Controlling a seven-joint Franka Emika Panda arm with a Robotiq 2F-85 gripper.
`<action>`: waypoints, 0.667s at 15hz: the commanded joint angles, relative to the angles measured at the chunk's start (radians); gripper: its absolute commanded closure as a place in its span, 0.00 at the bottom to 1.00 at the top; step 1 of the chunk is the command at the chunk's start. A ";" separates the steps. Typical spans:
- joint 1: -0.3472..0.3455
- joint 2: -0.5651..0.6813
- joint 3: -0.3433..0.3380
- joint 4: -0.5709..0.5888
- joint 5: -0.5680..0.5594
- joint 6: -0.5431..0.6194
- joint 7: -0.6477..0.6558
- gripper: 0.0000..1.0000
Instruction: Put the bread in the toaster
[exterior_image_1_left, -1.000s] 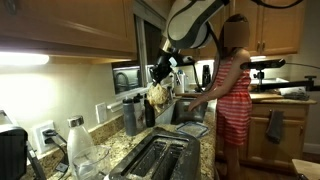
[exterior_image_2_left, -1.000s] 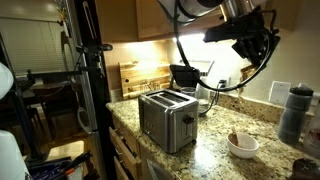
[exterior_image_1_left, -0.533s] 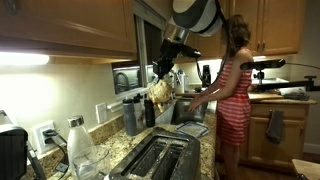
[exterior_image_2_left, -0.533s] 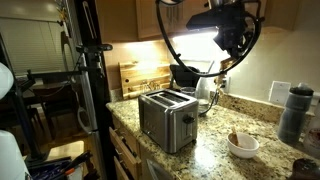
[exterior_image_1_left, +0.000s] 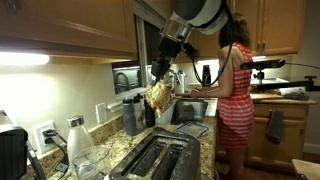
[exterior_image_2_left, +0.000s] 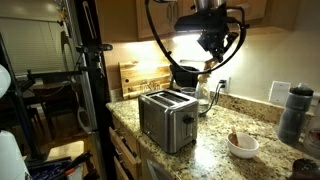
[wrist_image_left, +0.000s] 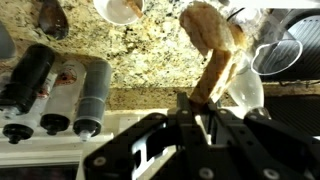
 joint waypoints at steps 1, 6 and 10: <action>0.038 -0.054 -0.006 -0.049 0.093 -0.045 -0.137 0.92; 0.057 -0.047 0.003 -0.041 0.154 -0.121 -0.248 0.92; 0.066 -0.038 0.014 -0.041 0.207 -0.158 -0.343 0.92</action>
